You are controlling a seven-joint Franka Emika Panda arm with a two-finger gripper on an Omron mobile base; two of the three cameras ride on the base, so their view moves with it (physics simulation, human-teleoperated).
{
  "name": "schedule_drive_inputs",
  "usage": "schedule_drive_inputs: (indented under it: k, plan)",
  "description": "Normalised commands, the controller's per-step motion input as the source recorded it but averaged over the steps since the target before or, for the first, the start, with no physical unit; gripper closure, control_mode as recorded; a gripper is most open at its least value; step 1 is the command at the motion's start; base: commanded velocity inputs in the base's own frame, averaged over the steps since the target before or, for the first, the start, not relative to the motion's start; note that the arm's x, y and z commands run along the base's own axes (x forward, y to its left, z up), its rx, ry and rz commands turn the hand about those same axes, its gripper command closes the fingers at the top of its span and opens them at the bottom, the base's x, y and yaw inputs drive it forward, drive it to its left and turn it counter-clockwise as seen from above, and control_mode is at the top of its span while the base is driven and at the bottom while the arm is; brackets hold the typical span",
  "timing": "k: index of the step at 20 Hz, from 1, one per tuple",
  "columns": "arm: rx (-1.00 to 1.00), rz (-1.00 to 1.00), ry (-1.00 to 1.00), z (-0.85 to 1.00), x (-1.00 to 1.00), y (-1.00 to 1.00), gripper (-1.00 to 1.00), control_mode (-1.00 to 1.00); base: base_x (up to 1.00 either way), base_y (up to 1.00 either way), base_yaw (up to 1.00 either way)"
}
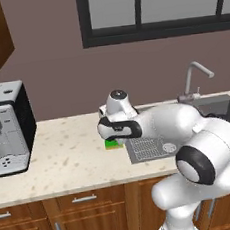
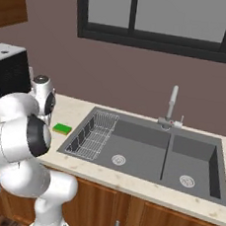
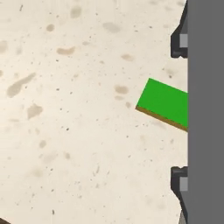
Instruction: Restock the sink supplies by placing the sponge and soap dispenser on the counter and next to the sink. Make sure the soap dispenser is upright.
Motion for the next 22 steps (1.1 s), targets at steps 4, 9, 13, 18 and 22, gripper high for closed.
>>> schedule_drive_inputs:
  k: [4,9,13,18,22]
  plan:
    - [0.0,-0.02,-0.22,0.81,-0.93,0.0,-1.0,-1.0,0.0,0.0,0.0]
    - [0.0,-0.13,-0.19,0.82,-0.98,0.0,-1.0,-1.0,0.0,0.0,0.0]
    - [0.02,-0.16,-0.05,0.99,-0.8,-0.05,-1.0,-1.0,0.0,0.0,0.0]
    - [0.03,-0.14,0.0,1.0,-0.61,-0.2,-1.0,-1.0,0.0,0.0,0.0]
    - [0.0,-0.11,0.0,0.92,-0.47,-0.23,-1.0,-1.0,0.0,0.0,0.0]
